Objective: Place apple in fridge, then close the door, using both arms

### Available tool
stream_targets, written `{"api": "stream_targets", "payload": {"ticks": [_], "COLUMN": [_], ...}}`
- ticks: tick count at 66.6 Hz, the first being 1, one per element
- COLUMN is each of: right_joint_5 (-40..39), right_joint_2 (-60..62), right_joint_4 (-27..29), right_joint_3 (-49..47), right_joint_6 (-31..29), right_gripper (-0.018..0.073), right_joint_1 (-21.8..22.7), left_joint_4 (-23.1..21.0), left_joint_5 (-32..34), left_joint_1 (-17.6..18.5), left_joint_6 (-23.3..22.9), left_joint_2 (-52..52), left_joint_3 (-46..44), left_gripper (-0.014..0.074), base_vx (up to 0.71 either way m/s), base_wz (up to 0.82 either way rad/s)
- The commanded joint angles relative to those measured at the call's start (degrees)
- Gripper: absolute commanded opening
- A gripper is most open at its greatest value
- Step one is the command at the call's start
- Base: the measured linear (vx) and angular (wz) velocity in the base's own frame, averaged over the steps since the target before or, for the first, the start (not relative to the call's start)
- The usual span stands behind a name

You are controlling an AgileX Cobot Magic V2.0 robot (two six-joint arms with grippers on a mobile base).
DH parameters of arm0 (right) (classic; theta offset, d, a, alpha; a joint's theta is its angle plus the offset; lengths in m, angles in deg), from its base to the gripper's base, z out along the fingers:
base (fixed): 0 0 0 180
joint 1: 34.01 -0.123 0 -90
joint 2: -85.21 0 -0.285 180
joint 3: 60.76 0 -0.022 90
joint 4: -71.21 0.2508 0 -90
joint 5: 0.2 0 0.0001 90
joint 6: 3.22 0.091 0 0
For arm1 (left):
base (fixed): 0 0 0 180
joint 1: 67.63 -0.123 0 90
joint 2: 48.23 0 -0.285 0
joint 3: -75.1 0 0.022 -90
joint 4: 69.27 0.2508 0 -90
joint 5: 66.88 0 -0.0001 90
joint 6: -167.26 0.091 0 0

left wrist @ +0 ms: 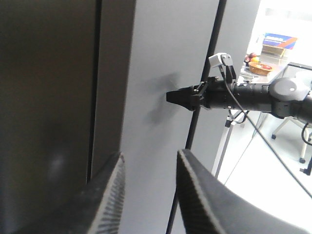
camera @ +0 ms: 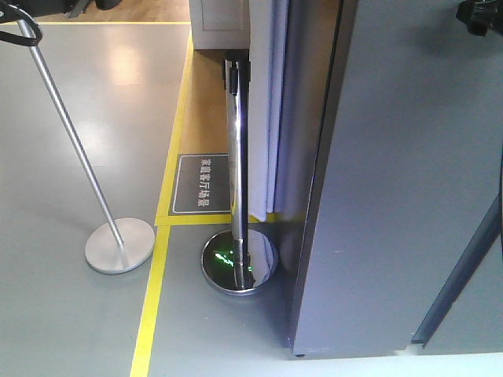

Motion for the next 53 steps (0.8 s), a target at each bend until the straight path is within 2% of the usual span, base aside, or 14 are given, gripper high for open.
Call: {"api": "stream_targets", "payload": {"ticks": [1, 12, 21, 32, 42, 53], "right_joint_5": [-2.0, 2.2, 10.0, 21.4, 31.5, 39.4], "right_joint_2": [2.4, 6.3, 11.4, 18.8, 25.6, 31.2], "right_joint_4": [0.6, -0.9, 1.1, 3.7, 5.5, 5.9], "right_joint_3": [-2.5, -2.5, -2.5, -2.5, -2.5, -2.5], "right_joint_6": [-0.5, -2.7, -4.2, -5.9, -8.4, -8.7], "right_gripper": [0.0547, 0.0516, 0.0442, 0.0235, -0.0018, -0.0007], "right_joint_1": [-0.3, -0.5, -0.5, -0.5, -0.5, -0.5], "left_joint_4": [2.1, 2.1, 2.1, 2.1, 2.1, 2.1], "left_joint_5": [-2.8, -5.1, -11.6, -20.3, -21.2, -20.4], "left_joint_1": [0.0, 0.0, 0.0, 0.0, -1.5, -3.5], "left_joint_6": [-0.1, -0.1, 0.4, 0.4, 0.3, 0.3], "left_joint_2": [-1.7, -1.7, -1.7, -1.9, -2.9, -6.5], "left_joint_3": [-1.6, -1.6, -1.6, -1.6, -1.5, 1.2], "left_gripper": [0.0249, 0.0249, 0.0249, 0.0249, 0.0235, 0.0125], "base_vx": [0.0, 0.0, 0.0, 0.0, 0.0, 0.0], "base_wz": [0.0, 0.0, 0.0, 0.0, 0.0, 0.0]}}
